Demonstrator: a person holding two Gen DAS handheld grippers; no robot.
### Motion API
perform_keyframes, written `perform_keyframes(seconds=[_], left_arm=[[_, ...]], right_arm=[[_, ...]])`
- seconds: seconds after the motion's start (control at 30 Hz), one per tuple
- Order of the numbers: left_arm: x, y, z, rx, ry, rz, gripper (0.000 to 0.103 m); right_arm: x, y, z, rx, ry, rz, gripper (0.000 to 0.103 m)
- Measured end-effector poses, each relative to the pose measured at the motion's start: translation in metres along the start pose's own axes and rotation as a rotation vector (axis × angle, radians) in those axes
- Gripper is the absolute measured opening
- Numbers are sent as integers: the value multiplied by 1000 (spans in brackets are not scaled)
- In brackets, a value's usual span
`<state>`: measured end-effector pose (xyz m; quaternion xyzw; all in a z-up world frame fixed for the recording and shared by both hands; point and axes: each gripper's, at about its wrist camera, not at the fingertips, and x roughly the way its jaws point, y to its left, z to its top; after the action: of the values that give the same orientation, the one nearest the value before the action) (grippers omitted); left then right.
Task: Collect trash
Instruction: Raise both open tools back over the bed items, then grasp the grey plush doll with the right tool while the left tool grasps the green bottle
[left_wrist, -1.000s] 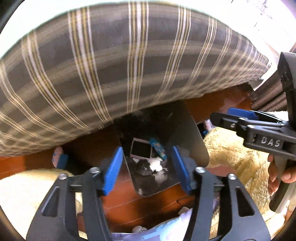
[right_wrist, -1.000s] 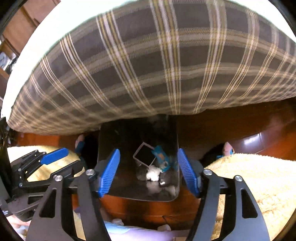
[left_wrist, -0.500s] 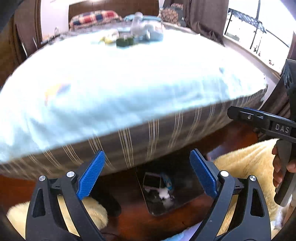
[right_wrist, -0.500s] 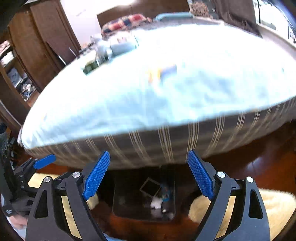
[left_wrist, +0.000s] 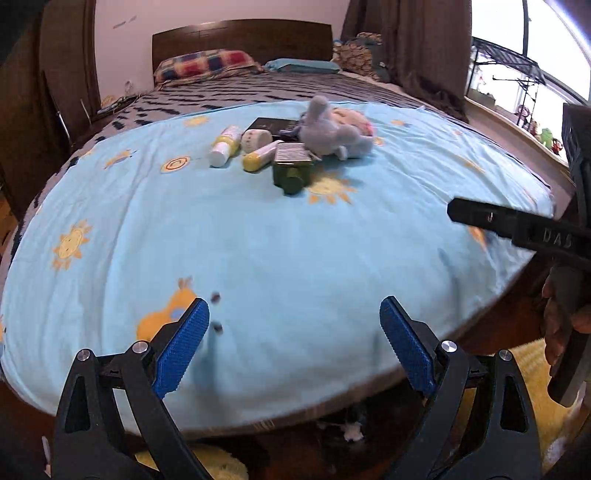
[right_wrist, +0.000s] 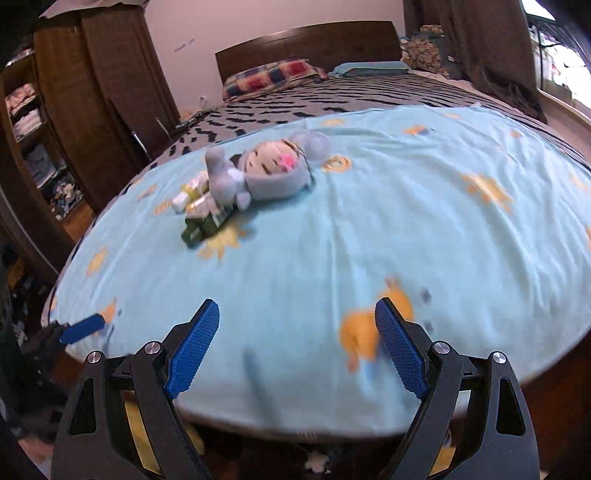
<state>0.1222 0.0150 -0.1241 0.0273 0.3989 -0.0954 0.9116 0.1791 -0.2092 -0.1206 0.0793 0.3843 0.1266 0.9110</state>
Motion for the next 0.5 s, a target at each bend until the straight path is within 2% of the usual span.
perform_keyframes(seconds=[0.13, 0.23, 0.33, 0.5], left_arm=[[14, 10, 16, -15, 2, 12, 88], [23, 16, 29, -35, -2, 7, 88], [31, 21, 42, -44, -10, 4, 88], [43, 21, 59, -36, -13, -7, 86]], right_arm=[[16, 15, 25, -31, -14, 18, 84], [31, 29, 45, -53, -22, 46, 69], [45, 42, 62, -74, -33, 79, 58], [63, 58, 87, -109, -54, 102, 50]])
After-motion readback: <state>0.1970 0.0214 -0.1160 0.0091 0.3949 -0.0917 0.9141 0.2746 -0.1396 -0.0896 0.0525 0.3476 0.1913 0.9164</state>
